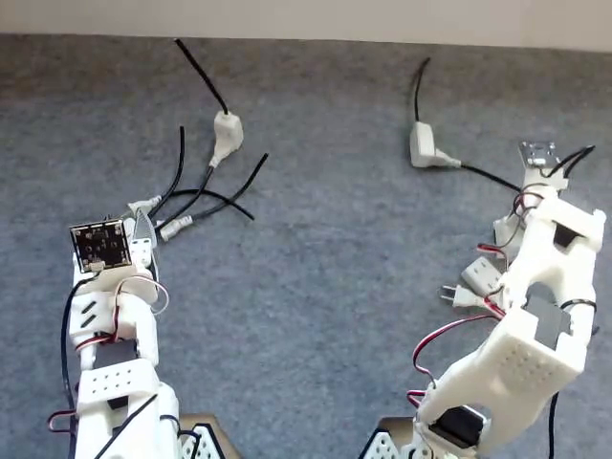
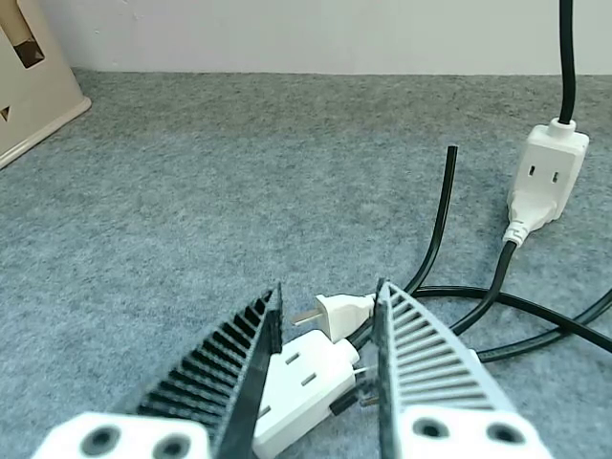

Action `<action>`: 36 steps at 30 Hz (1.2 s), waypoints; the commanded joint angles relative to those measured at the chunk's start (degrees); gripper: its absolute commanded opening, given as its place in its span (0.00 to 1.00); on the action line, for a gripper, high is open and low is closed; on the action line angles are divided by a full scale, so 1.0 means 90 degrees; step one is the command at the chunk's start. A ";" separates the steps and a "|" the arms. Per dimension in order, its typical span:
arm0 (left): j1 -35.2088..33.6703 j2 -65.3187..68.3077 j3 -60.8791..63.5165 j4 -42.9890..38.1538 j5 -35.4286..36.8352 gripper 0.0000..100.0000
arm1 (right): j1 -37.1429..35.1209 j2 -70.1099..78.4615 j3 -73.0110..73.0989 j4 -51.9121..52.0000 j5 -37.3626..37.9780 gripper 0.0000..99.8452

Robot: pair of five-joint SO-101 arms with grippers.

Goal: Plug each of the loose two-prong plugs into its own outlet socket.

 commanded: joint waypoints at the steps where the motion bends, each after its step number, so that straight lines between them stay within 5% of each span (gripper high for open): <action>1: -0.0034 -0.0063 0.0103 -0.0078 -0.0020 0.16 | 0.0034 -0.0122 -0.0464 0.0210 0.0147 0.24; 31: -0.0054 -0.0063 0.0103 -0.0078 -0.0020 0.16 | -0.0581 -0.0230 -0.0083 0.0220 -0.0400 0.16; 36: -0.0054 -0.0063 0.0103 -0.0078 -0.0020 0.16 | -0.0669 -0.0816 -0.0874 0.1167 -0.0400 0.16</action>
